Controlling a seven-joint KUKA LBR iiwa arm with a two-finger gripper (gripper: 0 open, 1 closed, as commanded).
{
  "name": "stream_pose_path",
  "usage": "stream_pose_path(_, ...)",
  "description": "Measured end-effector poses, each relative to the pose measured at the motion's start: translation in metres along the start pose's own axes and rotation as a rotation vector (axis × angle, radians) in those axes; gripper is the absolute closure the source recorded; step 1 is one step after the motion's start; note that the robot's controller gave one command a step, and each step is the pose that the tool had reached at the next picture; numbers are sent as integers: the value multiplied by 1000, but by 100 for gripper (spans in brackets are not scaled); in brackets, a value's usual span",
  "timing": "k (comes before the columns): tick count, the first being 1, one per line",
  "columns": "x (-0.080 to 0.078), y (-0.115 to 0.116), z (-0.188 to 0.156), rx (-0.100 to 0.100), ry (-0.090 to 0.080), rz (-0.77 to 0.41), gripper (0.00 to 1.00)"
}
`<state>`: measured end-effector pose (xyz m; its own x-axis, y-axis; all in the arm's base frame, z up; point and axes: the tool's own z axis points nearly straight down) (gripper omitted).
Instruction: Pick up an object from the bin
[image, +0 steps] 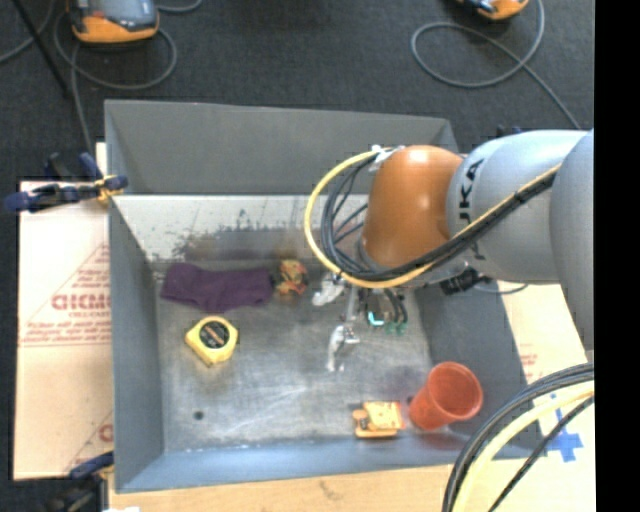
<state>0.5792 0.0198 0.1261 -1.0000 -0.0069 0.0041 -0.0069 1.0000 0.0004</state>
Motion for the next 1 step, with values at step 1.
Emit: stream_pose_path(1,-2,0,-5,0,-8,0,0)
